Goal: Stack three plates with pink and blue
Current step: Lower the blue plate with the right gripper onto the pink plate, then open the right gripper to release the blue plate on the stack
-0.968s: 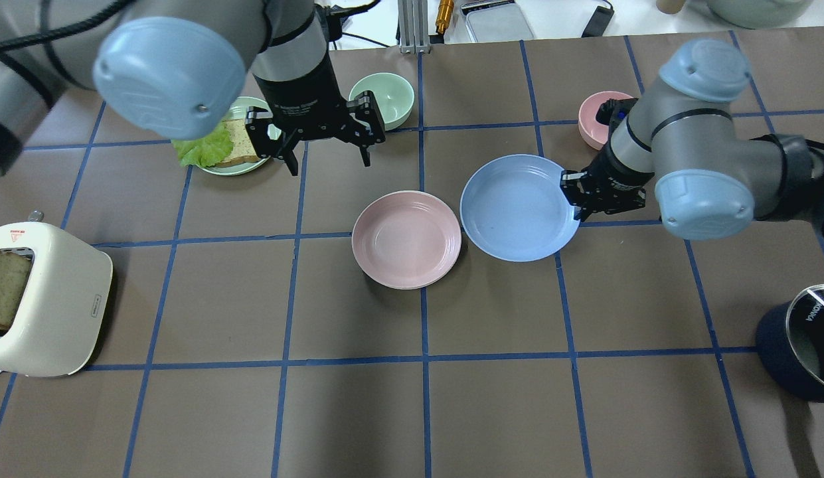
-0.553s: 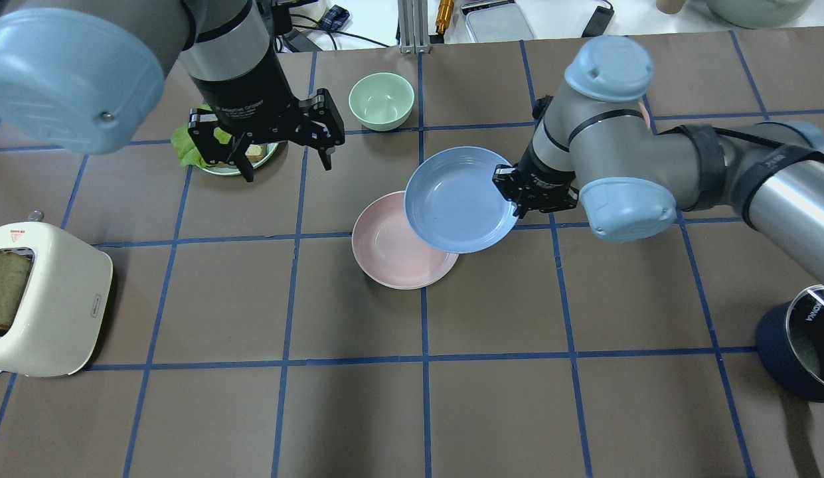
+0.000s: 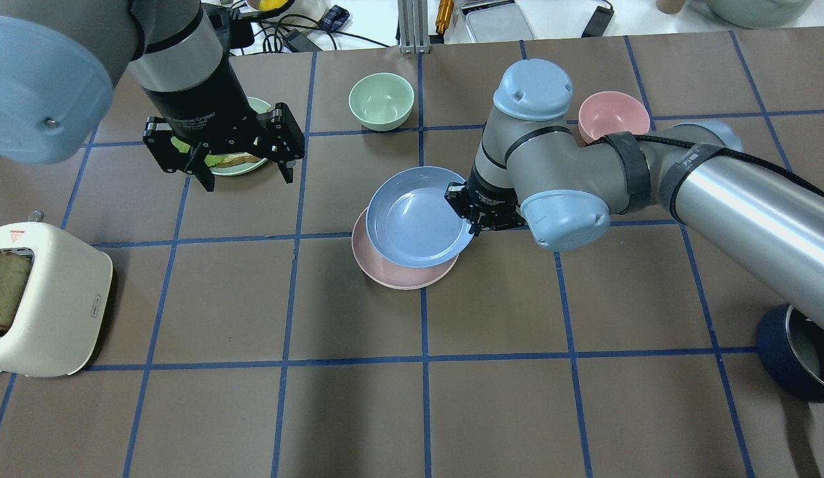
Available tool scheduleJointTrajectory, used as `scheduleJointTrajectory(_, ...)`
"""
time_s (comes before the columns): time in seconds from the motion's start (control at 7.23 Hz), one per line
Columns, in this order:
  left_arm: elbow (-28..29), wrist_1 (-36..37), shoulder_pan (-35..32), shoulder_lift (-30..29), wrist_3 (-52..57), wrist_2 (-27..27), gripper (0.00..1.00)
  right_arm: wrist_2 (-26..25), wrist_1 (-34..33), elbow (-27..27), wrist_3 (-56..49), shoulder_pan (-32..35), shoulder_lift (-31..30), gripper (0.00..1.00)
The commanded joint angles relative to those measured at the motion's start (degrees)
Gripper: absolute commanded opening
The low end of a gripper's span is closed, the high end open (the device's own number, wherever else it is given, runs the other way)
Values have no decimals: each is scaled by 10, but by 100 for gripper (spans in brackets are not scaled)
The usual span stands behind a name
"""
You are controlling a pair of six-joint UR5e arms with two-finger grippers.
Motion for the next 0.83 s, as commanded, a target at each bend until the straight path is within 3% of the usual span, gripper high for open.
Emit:
scheduleJointTrajectory(0.0, 0, -1, 4, 4, 2, -1, 100, 26, 1, -2, 8, 5, 10, 9)
scheduleJointTrajectory(0.14, -1, -1, 8, 4, 8, -2, 100, 36, 0, -1, 16, 8, 11, 11)
scheduleJointTrajectory(0.41, 1, -2, 8, 4, 8, -1, 100, 25, -1, -2, 11, 3, 13, 47)
scheduleJointTrajectory(0.69, 3, -4, 9, 4, 8, -2, 100, 8, 3, -14, -17, -19, 6, 73)
